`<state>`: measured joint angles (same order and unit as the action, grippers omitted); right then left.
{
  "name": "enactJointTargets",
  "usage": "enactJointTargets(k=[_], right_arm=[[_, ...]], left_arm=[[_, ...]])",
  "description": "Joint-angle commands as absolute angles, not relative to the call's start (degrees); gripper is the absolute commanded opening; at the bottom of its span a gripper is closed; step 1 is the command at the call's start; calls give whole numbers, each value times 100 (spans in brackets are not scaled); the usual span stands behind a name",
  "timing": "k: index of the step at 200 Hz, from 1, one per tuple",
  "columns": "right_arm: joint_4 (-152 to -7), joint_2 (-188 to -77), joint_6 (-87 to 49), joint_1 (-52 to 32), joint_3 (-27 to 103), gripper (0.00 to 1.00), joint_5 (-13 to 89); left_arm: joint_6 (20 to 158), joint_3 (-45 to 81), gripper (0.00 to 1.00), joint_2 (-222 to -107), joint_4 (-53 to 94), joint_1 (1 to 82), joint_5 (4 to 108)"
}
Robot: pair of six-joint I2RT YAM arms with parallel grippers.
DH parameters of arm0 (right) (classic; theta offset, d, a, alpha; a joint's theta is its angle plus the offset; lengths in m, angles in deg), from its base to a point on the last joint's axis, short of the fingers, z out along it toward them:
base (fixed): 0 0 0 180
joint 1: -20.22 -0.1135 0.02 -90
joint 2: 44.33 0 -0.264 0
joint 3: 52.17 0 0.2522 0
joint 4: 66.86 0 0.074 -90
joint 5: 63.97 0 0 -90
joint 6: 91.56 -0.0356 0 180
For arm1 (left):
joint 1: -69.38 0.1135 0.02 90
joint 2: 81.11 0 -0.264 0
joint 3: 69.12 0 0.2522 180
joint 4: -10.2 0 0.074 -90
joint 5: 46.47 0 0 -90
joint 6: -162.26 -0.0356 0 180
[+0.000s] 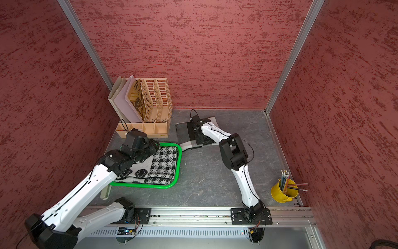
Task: Put the folded scarf in the basket
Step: Move the scarf to the center of the board, then pick up the scarf at the center of the board.
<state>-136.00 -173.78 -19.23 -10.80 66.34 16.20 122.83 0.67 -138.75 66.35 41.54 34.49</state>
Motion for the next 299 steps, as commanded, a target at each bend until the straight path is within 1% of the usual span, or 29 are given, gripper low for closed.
enactJointTargets(k=[1,39,68,85,100,110,129,168,183,199,214,227,240,254,272,284,299], right_arm=[[-13360,-16917,-2223,-1107,5328,53,1554],[-12689,-15736,-2727,-1107,3354,53,1585],[-12372,-14936,-3137,-1098,2264,52,1806],[-12184,-14478,-3390,-1096,1703,50,2045],[-12123,-14036,-3602,-1098,1290,49,2112],[-12193,-13760,-3696,-1100,1095,49,2065],[-12358,-13289,-3822,-1098,807,49,1936],[-12375,-12841,-4188,-1098,328,50,1973],[-12210,-12807,-4326,-1100,187,50,2240],[-12194,-12397,-4469,-1091,141,51,2273],[-12387,-11986,-4481,-990,283,56,2066],[-12665,-11733,-4316,-764,615,63,1808],[-12904,-11675,-4043,-368,1048,68,1595],[-12958,-11700,-3733,89,1485,73,1587],[-12926,-11922,-3501,658,1941,75,1657],[-12821,-12105,-3448,1075,2110,75,1927],[-12619,-12310,-3452,1587,2177,75,2278]], left_arm=[[12267,103,51,-13907,6577,4036,3494],[12318,455,53,-14371,6578,3399,3296],[12458,711,54,-14808,6437,2733,3083],[12556,850,54,-15121,6367,2372,2927],[12625,981,55,-15413,6325,2063,2765],[12666,1089,58,-15622,6342,1864,2619],[12739,1267,58,-16028,6304,1579,2521],[12881,1550,59,-16758,6099,1190,2523],[12943,1658,60,-17044,6092,1090,2547],[13078,1746,62,-17291,6164,1037,2535],[13175,1775,63,-17470,6201,984,2482],[13222,1791,64,-17648,6184,937,2429],[13287,1825,64,-17866,6239,896,2258],[13409,1812,66,-18092,6258,929,2187],[13443,1656,70,-18313,5933,1027,2293],[13343,1490,72,-18429,5471,1151,2550],[13313,1318,71,-18579,4983,1334,2936]])
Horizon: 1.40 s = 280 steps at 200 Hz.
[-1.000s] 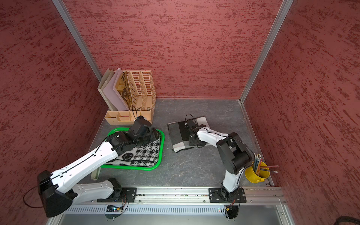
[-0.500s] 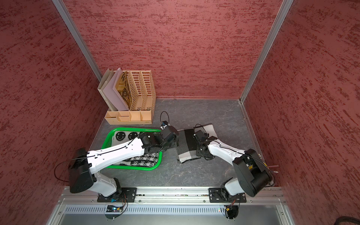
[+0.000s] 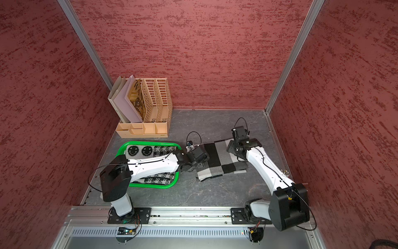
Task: Put the folded scarf in the basket
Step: Pick up the scarf at the center of the board.
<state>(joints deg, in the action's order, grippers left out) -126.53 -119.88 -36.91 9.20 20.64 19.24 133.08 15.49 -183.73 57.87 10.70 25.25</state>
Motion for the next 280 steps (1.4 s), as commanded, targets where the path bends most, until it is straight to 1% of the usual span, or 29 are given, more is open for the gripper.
enactJointTargets(k=[1,16,46,81,99,109,119,127,140,141,169,204,241,280], right_arm=[[-12608,-12322,-3447,1616,2183,75,2291],[-12421,-12519,-3399,2015,2234,75,2570],[-12194,-13037,-3247,2582,2285,75,3032],[-12009,-13263,-3028,2890,2173,75,3318],[-11940,-13309,-2937,2921,2085,75,3426],[-11908,-13335,-2904,2919,2033,75,3492],[-11854,-13359,-2863,2918,1972,75,3586],[-11834,-13412,-2826,2912,1936,75,3694],[-11796,-13504,-2777,2909,1889,75,3862],[-11792,-13512,-2771,2905,1881,75,3869],[-11837,-13703,-2660,2708,1890,75,3983],[-11806,-13779,-2700,2327,1890,75,3932],[-11758,-13983,-2665,2135,1847,74,3916],[-11546,-14166,-2574,2059,1665,70,4061]], left_arm=[[13315,1314,72,-18587,4964,1345,2963],[13331,1264,71,-18739,4729,1483,3252],[13264,1249,68,-19008,4547,1563,3329],[13361,1156,59,-19243,4296,1509,3499],[13455,1075,51,-19281,4160,1471,3501],[13483,1056,44,-19312,4104,1471,3485],[13477,1060,33,-19325,4060,1484,3436],[13451,1078,22,-19328,4071,1509,3360],[13402,1132,0,-19293,4174,1602,3210],[13395,1134,0,-19292,4181,1611,3201],[13140,1287,0,-19302,4389,2035,3222],[12663,1411,0,-19388,4342,2421,3577],[12495,1442,0,-19426,4234,2468,3750],[12483,1552,0,-19533,4194,2413,3827]])
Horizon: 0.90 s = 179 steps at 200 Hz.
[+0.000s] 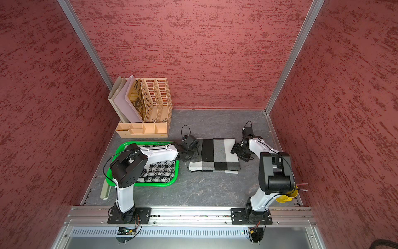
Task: Put the folded scarf in the basket
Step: Pick up the scarf at the center of the board.
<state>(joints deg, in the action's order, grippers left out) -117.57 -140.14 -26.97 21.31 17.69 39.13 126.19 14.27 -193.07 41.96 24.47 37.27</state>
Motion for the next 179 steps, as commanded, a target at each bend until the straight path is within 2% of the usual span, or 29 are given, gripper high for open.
enactJointTargets(k=[1,28,60,95,121,179], right_arm=[[-11540,-14173,-2569,2054,1663,70,4070],[-11455,-14432,-2544,1911,1697,65,4246],[-11398,-14405,-2722,1685,1644,56,3986],[-11472,-14102,-2875,1490,1626,26,3459],[-11624,-13782,-2947,1287,1702,0,3066],[-12234,-12883,-3272,667,1976,0,2383]], left_arm=[[12482,1559,0,-19534,4196,2412,3831],[12435,1675,0,-19594,4200,2372,3853],[12375,1819,0,-19658,4218,2334,3867],[12264,1958,0,-19655,4215,2323,3922],[12089,2139,0,-19575,4226,2241,4014],[12024,2307,0,-18939,4696,2164,3825]])
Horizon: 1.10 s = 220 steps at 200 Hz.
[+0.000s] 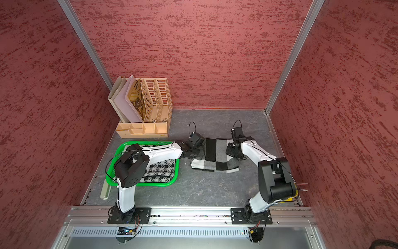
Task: Put the folded scarf in the basket
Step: Pick up the scarf at the center of the board, then place the scarf in the basket.
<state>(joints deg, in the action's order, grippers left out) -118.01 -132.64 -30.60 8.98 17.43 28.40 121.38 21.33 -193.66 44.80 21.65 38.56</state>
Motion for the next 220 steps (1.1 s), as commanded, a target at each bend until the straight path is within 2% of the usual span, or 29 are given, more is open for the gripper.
enactJointTargets(k=[1,78,121,176,220], right_arm=[[-12244,-12868,-3278,659,1981,0,2379],[-13205,-12185,-3735,-309,2922,0,2169],[-13597,-12017,-4082,-1008,3738,0,2058],[-13672,-12745,-4474,-2354,4991,0,1916],[-13546,-14053,-4633,-3295,6234,0,1853]], left_arm=[[12025,2305,0,-18926,4706,2169,3830],[11642,2699,0,-17961,5753,2265,3408],[11443,2601,0,-17008,6403,2528,3147],[11241,2255,0,-15557,7495,3263,2840],[11044,1771,0,-14466,8208,4276,2782]])
